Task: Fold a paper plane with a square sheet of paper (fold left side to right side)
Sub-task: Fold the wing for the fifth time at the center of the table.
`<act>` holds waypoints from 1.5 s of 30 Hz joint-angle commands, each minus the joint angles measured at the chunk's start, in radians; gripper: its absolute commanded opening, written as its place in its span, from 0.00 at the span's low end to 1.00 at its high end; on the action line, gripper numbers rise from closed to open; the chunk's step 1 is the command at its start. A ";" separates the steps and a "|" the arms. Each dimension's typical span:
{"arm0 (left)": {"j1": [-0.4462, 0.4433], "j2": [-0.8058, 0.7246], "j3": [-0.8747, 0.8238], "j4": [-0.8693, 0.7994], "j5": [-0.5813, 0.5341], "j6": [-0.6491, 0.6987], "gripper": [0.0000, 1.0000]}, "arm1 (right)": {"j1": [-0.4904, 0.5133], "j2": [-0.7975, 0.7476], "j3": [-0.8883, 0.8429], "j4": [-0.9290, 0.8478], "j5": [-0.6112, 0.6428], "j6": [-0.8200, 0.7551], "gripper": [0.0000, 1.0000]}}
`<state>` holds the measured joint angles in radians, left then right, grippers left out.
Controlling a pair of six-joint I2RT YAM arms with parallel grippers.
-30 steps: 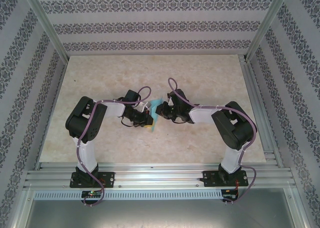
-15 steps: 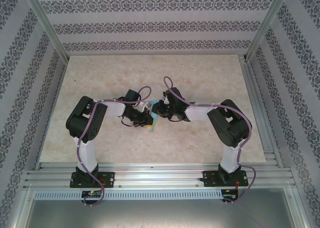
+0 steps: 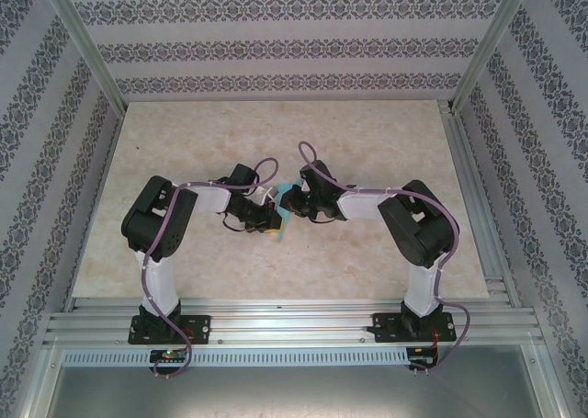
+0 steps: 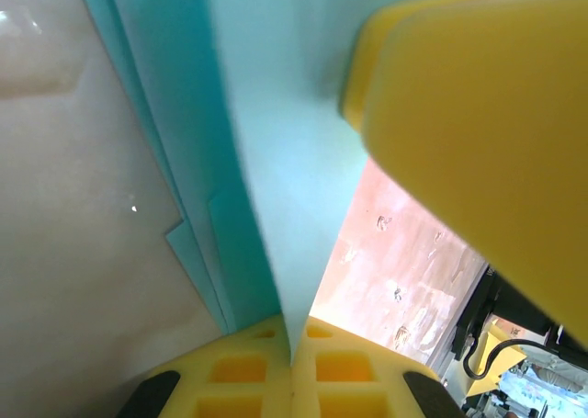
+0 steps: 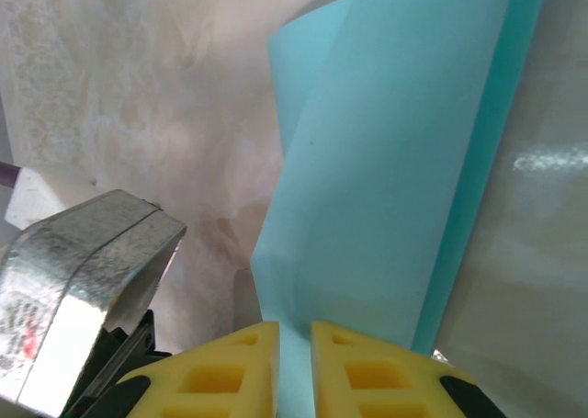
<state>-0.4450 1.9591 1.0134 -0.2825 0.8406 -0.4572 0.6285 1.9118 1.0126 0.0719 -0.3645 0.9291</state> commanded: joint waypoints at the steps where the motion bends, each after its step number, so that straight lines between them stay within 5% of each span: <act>1: -0.034 0.113 -0.029 0.003 -0.094 0.037 0.00 | 0.004 0.026 0.022 -0.037 0.035 -0.032 0.17; 20: -0.034 0.116 -0.033 0.014 -0.086 0.033 0.00 | -0.006 0.055 0.012 -0.099 0.062 -0.062 0.17; 27: -0.034 0.099 -0.048 0.031 -0.086 0.022 0.00 | -0.007 0.071 0.012 -0.173 0.087 -0.066 0.10; 45: 0.018 -0.222 -0.064 -0.107 -0.140 0.022 0.21 | -0.009 0.107 -0.014 -0.196 0.094 -0.072 0.08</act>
<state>-0.4461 1.8069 0.9554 -0.3389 0.7319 -0.4557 0.6266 1.9553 1.0386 -0.0040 -0.3332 0.8871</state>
